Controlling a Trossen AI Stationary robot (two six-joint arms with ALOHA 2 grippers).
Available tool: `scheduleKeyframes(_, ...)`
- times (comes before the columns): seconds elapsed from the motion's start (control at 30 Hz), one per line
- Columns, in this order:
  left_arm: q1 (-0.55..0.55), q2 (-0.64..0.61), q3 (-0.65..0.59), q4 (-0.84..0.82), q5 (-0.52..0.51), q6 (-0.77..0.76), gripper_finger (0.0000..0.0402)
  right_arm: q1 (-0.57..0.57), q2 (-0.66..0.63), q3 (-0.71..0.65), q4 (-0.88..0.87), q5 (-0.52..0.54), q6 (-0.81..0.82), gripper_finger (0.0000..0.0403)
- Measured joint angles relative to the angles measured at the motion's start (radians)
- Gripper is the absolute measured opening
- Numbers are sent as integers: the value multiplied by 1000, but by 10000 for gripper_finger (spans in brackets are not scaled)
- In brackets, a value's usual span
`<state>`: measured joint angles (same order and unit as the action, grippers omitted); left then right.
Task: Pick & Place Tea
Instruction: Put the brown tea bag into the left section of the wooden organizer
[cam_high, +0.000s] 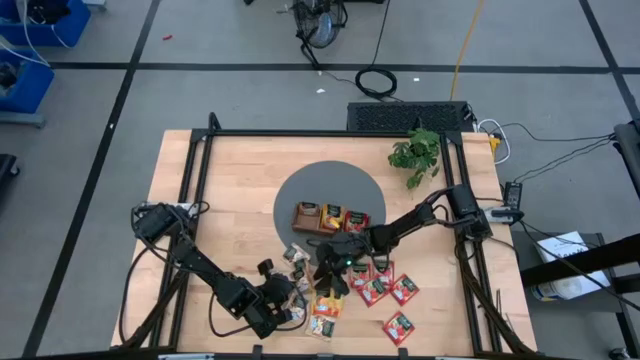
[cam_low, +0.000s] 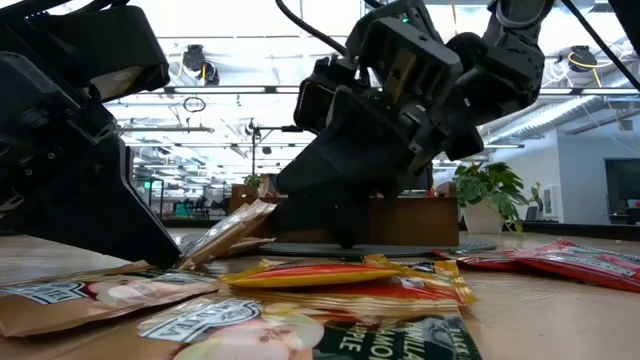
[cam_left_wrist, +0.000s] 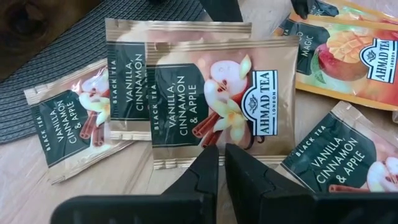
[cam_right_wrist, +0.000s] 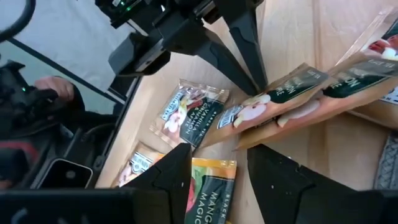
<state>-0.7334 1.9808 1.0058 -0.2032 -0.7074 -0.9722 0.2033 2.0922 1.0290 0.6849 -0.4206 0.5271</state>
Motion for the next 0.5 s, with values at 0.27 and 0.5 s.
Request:
scheduleKeyframes(0.27, 0, 1, -1, 10, -26, 16, 37, 0, -1, 0, -7, 47, 37, 141)
scheduleKeyframes(0.5, 12, 3, -2, 67, -34, 82, 37, 0, -1, 0, -28, 137, 32, 141)
